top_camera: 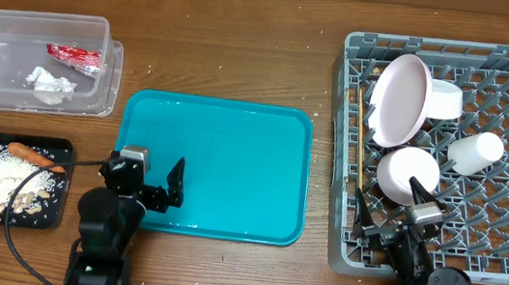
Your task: Sort waste into correct bins and load items into the dishwasher
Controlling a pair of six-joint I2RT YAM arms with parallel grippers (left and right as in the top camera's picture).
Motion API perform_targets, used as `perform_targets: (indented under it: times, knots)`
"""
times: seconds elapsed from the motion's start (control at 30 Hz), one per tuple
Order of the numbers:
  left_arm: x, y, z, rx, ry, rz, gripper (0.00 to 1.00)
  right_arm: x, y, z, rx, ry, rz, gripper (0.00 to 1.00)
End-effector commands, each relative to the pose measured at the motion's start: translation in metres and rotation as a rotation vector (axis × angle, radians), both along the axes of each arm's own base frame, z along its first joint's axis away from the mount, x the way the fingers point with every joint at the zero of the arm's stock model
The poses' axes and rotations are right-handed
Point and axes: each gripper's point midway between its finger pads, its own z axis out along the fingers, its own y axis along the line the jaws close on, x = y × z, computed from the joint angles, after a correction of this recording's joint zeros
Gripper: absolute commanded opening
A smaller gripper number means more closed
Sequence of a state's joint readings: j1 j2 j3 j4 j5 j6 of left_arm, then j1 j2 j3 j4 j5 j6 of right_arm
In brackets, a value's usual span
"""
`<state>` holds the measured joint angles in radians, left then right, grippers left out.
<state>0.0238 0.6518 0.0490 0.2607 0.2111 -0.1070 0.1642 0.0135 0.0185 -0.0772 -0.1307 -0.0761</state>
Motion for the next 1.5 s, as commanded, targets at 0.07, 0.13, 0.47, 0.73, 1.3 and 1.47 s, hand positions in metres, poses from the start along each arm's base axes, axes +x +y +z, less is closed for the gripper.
perform_targets:
  times: [0.07,0.13,0.47,0.73,1.3,1.47]
  knots:
    - [-0.008,0.007,0.001,0.036,-0.042,0.033,1.00,0.000,-0.001,-0.002,-0.002,-0.005,-0.006,1.00]
    - [-0.011,0.007,0.002,0.036,-0.047,0.035,1.00,0.000,-0.001,-0.002,-0.002,-0.005,-0.006,1.00]
    - [-0.025,0.018,0.007,0.057,-0.066,0.101,1.00,0.000,-0.001,-0.002,-0.002,-0.005,-0.006,1.00]
    - [-0.026,0.018,0.029,0.055,-0.163,0.104,1.00,0.000,-0.001,-0.002,-0.002,-0.005,-0.006,1.00]
    - [-0.029,0.023,0.054,0.058,-0.273,0.134,1.00,0.000,-0.001,-0.002,-0.002,-0.005,-0.006,1.00]
    - [-0.029,0.025,0.054,0.102,-0.277,0.132,1.00,0.000,-0.001,-0.002,-0.002,-0.005,-0.006,1.00]
